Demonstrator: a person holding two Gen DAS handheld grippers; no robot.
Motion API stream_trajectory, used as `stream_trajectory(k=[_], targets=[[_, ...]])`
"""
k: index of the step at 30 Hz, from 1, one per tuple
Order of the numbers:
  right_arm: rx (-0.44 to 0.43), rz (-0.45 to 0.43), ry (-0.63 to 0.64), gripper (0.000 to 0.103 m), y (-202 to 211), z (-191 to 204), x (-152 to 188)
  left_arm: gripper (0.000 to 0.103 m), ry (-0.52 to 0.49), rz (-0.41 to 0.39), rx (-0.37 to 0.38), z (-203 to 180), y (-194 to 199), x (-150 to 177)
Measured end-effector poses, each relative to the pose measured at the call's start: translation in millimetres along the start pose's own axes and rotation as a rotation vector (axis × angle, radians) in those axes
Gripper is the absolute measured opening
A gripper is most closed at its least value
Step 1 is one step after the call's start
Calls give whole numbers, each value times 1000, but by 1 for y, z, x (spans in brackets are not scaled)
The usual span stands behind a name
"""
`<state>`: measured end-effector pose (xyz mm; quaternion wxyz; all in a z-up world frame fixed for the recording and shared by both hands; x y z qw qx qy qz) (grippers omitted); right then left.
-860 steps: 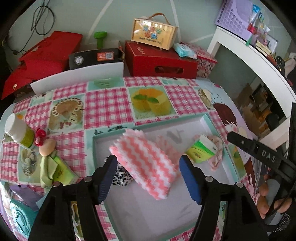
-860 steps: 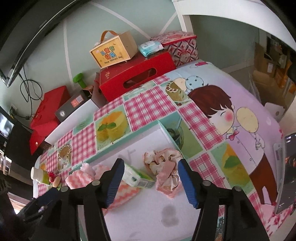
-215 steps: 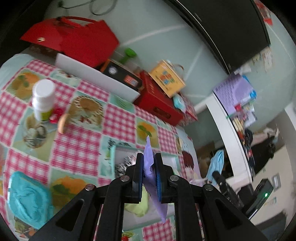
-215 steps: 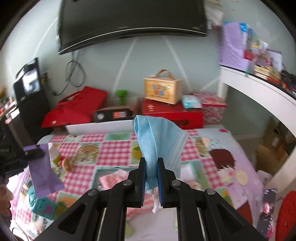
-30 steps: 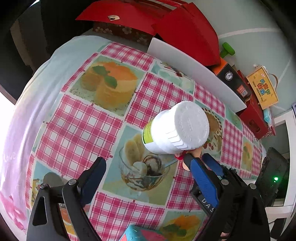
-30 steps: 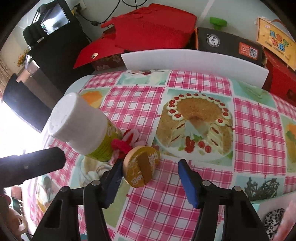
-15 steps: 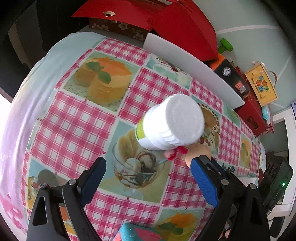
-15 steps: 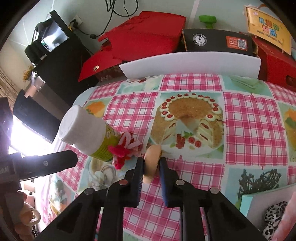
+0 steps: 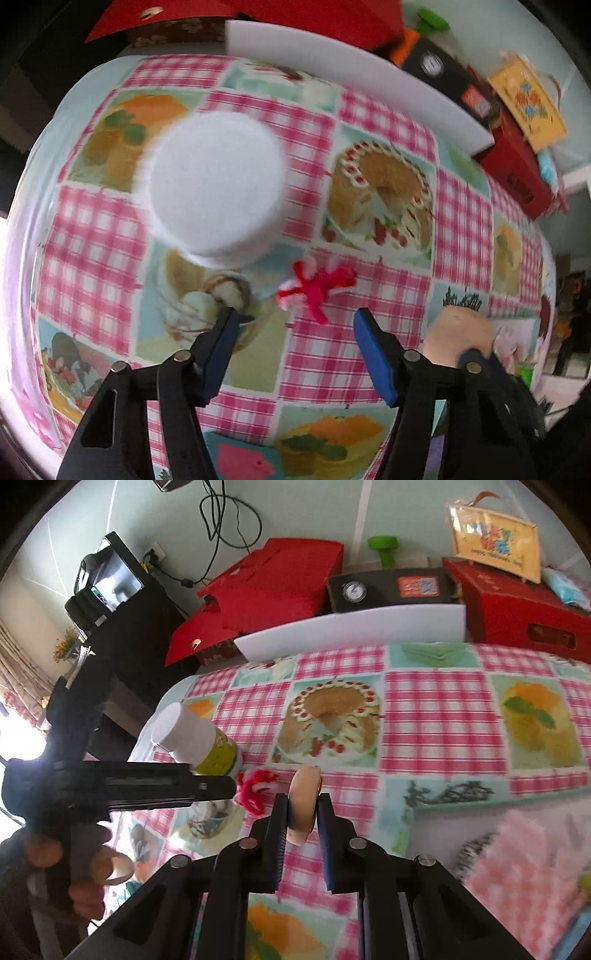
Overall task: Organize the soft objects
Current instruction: 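Grasp the round sponge with the right tool while the left tool grasps the red bow, then carry the red bow and round sponge over the tray with both tools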
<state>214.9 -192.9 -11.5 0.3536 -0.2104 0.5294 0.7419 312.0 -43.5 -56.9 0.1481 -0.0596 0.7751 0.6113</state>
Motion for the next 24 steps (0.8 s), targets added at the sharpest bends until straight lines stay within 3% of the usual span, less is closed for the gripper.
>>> stream_trajectory(k=[8,12,18,24], targets=[[10,-67,-31,17,45,-16,-6,57,-106,40,-96,-33,-30,-6],[21,-86,-48,17,58,-22,-6,45,-135,48,-126,-39,-41,-9],[25,-97,-76,17,71,-34,-4,31,-118,47,-129,-39,-50,-20],[25,-103,-94,17,77,-40,-2,30,-102,42,-119,-37,-44,-15]])
Point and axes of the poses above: each gripper's, at about its wrist camera, not at the fingertips, and y roughly against the way its jaws point, z to its left, x to its underside, the point moved 1 cm from there along -y, roughly the way its jaws point, and after that the axes turned 11 degrees about -z, right-handed, at the moved point
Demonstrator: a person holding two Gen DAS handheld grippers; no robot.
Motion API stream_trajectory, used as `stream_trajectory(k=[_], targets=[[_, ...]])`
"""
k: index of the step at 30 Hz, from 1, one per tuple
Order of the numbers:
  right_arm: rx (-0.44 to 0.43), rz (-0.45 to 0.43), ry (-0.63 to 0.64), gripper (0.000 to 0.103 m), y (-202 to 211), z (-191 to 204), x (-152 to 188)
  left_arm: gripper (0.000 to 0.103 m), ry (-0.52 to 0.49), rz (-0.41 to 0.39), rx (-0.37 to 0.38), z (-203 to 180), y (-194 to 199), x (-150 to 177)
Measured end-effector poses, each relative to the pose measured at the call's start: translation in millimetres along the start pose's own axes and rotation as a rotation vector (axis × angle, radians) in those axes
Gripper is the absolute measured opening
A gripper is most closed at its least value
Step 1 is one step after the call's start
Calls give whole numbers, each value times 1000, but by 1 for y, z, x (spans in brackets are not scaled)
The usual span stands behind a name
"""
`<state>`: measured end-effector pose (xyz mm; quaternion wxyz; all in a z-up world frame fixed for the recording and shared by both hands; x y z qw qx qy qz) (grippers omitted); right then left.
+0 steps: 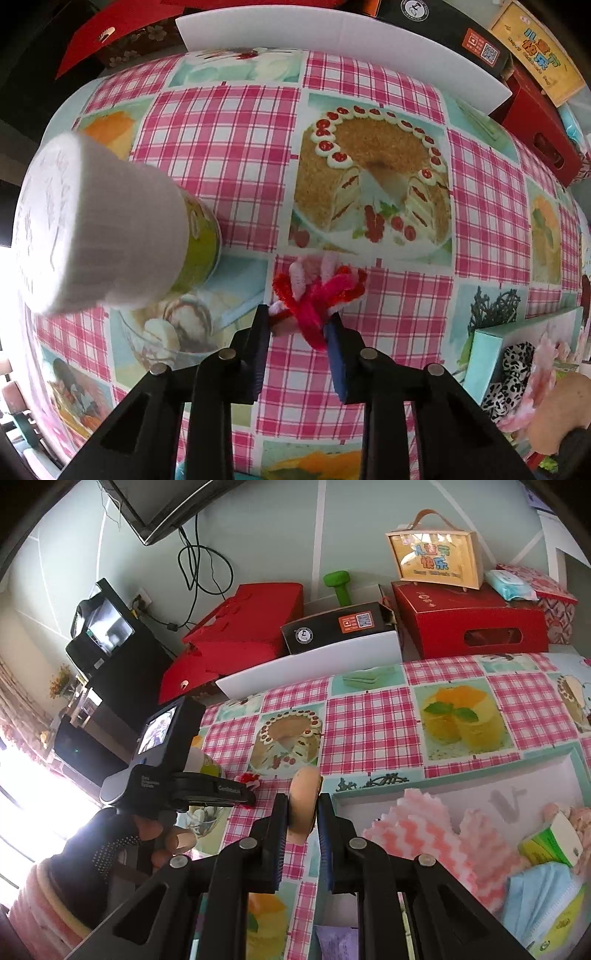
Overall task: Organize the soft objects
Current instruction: 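Carry the red bow and round sponge over the tray with both tools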
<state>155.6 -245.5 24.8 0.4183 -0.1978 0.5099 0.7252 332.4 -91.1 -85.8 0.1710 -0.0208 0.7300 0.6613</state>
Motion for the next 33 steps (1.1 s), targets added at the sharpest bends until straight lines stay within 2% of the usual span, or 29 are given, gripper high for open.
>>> stream_trajectory(k=[5,10,14,21,26,33], targets=[[-1,-10,-17,17,9,-6,1,30,55,-17,65,5,16,15],[7,-27,-27,17,21,-12,1,30,86,-91,140,-6,47,34],[22,-35,-38,17,31,-19,4,30,75,-143,203,-27,72,50],[39,-40,-76,17,51,-37,13,30,28,-185,289,-58,101,74],[71,-52,-107,17,66,-55,19,30,-10,-189,339,-80,111,97],[186,-48,-133,17,83,-89,29,30,-55,-140,372,-110,98,123]])
Point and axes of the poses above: each gripper's, at about its wrist camera, not at the fingertips, and y roughly against the way its jaws point, z to its left, x to its underside, the point moved 1 cm from there along -y, roughly the way its jaws point, and after that the axes turned 11 degrees about -z, right-handed, at the moved point
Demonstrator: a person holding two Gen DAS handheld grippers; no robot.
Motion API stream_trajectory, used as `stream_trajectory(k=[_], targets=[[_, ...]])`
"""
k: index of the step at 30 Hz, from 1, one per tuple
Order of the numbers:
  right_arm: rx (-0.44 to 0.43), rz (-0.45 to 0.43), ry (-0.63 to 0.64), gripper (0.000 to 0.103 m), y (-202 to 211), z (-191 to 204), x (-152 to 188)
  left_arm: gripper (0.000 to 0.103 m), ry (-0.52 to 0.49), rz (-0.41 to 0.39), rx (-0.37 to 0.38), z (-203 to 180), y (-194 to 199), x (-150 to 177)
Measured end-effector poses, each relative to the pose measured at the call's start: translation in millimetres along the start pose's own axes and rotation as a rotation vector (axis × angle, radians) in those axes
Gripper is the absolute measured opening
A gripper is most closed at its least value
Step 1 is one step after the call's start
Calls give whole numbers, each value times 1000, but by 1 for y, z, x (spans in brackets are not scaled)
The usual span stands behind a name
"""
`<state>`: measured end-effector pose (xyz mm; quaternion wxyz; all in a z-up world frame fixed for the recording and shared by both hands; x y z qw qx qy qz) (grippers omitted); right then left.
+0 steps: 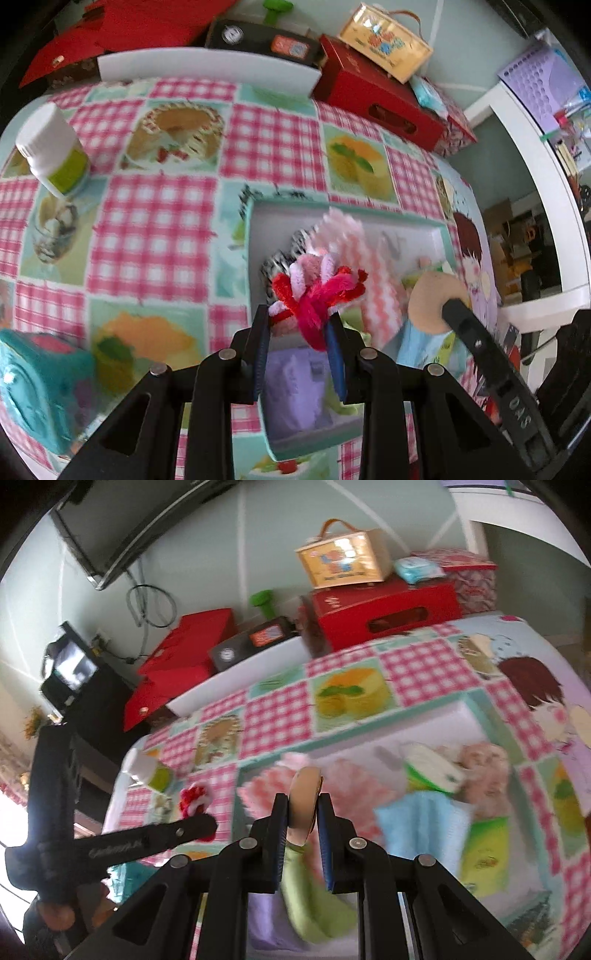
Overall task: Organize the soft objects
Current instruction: 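Carry the red bow and round sponge over the tray with both tools, then open both tools to drop the red bow and sponge into the tray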
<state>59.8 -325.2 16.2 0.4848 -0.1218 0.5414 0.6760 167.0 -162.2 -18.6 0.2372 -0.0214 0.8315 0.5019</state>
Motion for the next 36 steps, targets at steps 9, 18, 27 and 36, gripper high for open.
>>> stream_trajectory(k=[9,18,27,36], targets=[[92,58,-9,20,-7,-30,9,30,-45,84,22,-21,-19,30],[108,75,-18,44,-2,-36,20,47,-29,103,24,-17,-11,42],[119,66,30,46,21,-29,36,57,-32,25,-31,-8,23,53],[203,78,252,103,41,2,68,92,-81,-137,-178,18,64,77]])
Point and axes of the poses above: each gripper's, at about its wrist camera, not at the fingertips, and y roughly against the way its jaws point, z to its left, x to its underside, the point moved 1 cm from there along -y, roughly the way its jaws point, and after that the axes turned 11 degrees about -z, right-handed, at the moved point
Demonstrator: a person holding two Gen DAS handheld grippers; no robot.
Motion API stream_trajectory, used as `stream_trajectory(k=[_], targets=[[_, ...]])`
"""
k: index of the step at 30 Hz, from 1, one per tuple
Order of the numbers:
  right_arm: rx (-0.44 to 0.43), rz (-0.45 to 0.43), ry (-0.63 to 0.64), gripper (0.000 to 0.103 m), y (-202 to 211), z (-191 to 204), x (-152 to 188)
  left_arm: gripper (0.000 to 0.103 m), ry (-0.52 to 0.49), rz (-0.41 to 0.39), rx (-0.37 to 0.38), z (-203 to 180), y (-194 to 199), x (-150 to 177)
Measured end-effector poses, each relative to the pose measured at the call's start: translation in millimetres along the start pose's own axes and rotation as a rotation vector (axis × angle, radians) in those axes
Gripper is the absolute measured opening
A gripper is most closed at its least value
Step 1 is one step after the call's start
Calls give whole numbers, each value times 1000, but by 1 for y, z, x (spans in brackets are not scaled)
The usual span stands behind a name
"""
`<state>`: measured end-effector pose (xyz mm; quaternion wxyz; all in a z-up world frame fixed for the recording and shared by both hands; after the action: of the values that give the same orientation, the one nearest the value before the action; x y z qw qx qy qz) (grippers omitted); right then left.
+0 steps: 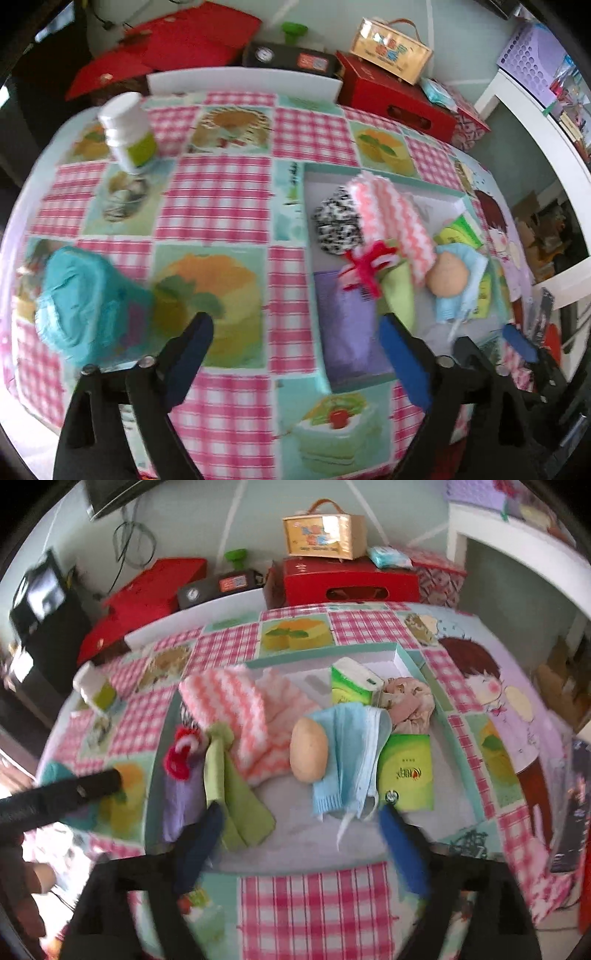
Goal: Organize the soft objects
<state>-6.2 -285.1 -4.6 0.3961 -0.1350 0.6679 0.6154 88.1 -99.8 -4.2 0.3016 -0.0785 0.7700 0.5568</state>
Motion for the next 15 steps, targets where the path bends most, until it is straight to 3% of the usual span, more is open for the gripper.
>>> stream_trajectory(k=[9,15], targets=[[16,-3,69,103,24,19,16,92,-38,-85,-85,24,28,38],[26,5,74,103,32,26,28,92,-39,-122,-66,34,42,57]])
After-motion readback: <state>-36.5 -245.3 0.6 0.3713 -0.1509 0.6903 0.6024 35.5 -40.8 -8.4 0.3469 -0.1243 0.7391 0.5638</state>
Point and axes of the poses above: each gripper's, at about its wrist camera, not at the fingertips, and y roughly against the way its jaws point, z to its left, x to its underside, the point moved 1 cm from there along -y, roughly the way its jaws point, and after that the axes turned 11 degrees about -z, right-handed, at the moved point
